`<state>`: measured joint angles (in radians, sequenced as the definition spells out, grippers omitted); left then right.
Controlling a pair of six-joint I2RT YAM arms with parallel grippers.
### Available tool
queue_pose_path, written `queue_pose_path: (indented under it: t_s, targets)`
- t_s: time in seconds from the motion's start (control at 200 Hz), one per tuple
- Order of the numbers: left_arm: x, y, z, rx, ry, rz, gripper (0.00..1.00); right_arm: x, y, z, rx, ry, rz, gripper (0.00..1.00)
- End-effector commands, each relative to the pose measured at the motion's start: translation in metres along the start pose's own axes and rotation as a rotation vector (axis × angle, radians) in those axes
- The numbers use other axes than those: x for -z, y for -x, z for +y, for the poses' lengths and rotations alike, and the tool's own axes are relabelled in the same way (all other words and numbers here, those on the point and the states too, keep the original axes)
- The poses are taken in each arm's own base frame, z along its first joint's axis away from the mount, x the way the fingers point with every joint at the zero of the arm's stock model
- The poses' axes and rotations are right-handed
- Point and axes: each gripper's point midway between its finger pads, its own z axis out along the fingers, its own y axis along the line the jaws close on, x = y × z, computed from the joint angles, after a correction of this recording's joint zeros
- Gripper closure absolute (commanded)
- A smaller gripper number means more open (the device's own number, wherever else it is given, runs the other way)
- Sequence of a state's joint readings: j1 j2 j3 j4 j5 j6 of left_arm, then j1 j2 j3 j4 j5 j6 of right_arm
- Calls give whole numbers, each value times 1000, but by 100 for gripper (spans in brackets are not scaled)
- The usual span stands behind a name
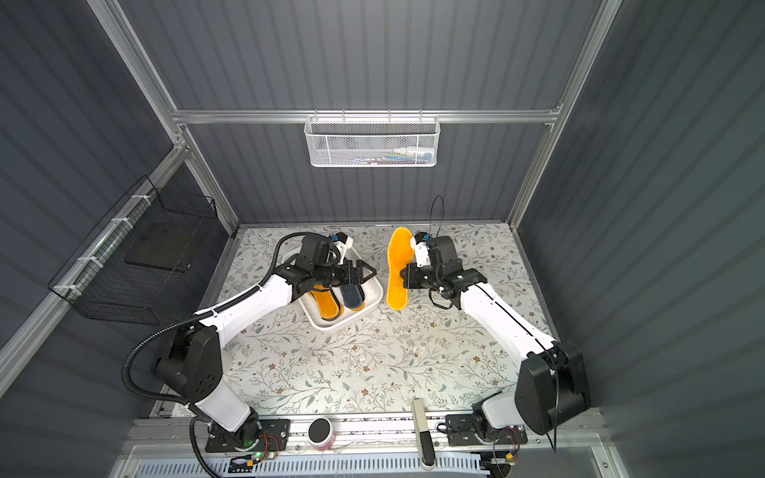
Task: Put the insoles into the storage box
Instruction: Pick up the insole from the center of the board, then place the insole in the storage box.
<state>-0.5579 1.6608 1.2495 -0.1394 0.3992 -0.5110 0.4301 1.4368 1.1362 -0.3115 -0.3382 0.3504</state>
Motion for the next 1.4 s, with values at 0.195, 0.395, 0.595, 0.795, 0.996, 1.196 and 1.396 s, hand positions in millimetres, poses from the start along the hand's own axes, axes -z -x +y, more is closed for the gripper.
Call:
queue_pose_path:
  t_s: [0.195, 0.395, 0.595, 0.795, 0.996, 1.196, 1.396]
  targets:
    - [10, 7, 0, -60, 9, -48, 16, -27, -12, 41, 71, 81, 111, 93]
    - [16, 5, 4, -61, 38, -58, 20, -32, -16, 44, 72, 77, 117, 93]
    - [17, 7, 0, -61, 18, -78, 36, -27, -16, 50, 80, 104, 107, 92]
    - [10, 6, -12, -29, -85, -79, 55, -28, -16, 54, 74, 117, 102, 92]
    - [8, 4, -15, -13, -113, -75, 58, -31, -16, 56, 71, 123, 100, 92]
    - [8, 3, -17, -4, -125, -70, 61, -32, -12, 54, 70, 111, 85, 91]
    - [9, 3, -16, 0, -121, -72, 76, -32, -9, 55, 71, 112, 77, 90]
